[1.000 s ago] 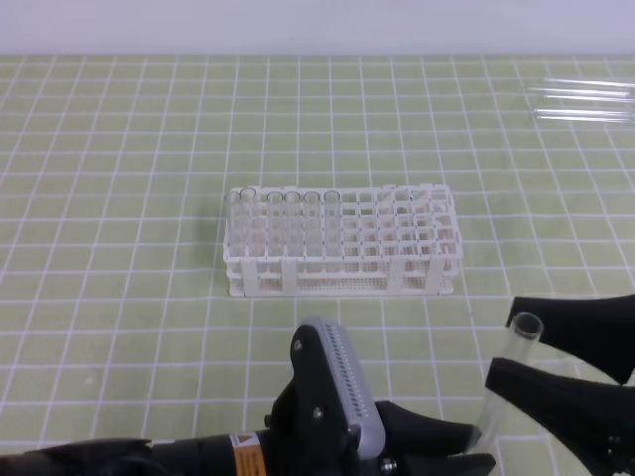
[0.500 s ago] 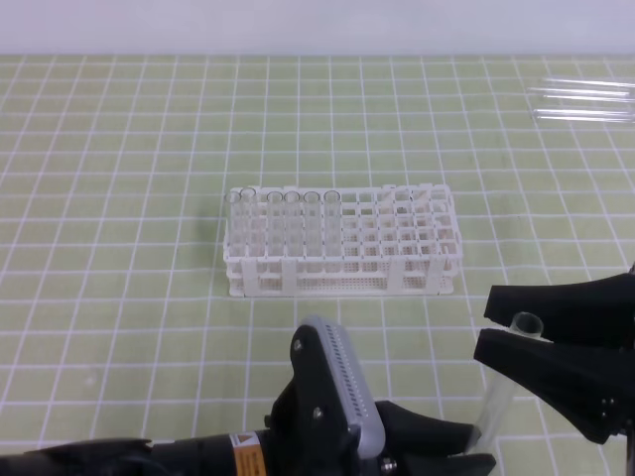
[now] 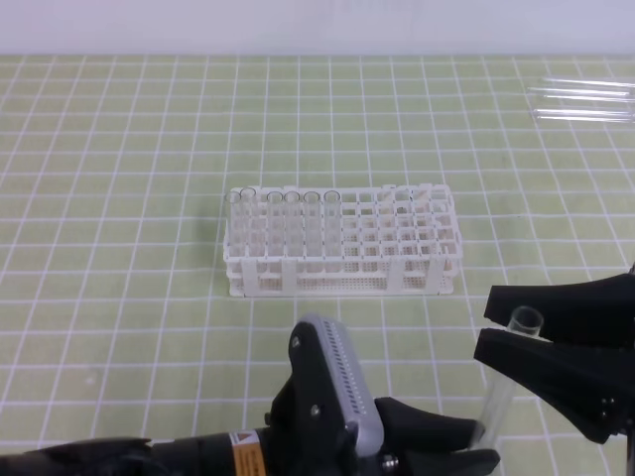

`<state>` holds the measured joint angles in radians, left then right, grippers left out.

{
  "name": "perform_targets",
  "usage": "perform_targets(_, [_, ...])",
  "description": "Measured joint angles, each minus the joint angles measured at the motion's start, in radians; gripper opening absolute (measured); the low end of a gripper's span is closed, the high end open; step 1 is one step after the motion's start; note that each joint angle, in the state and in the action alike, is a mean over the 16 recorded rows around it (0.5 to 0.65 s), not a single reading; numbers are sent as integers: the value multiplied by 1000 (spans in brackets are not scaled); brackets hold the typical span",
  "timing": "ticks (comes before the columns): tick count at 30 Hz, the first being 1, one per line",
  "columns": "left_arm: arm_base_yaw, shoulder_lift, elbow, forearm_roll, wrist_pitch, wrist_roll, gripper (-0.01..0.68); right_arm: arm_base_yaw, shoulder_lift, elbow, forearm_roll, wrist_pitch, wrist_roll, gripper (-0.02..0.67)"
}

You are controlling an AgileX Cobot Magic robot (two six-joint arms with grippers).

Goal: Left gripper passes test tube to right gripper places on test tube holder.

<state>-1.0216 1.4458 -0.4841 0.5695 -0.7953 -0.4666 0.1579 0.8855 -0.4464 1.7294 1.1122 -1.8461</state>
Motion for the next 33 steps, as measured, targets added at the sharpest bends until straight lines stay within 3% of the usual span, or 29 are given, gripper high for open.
perform_targets(8, [0,-1,0,-18,-27,16,80,0,0,0,0,2,0,224])
perform_targets(26, [1,-4,0,-34,-35,26,71,0,0,0,0,5,-3,103])
perform_targets(33, [1,-5,0,-51,-36,14,149,0,0,0,0,5,-10,102])
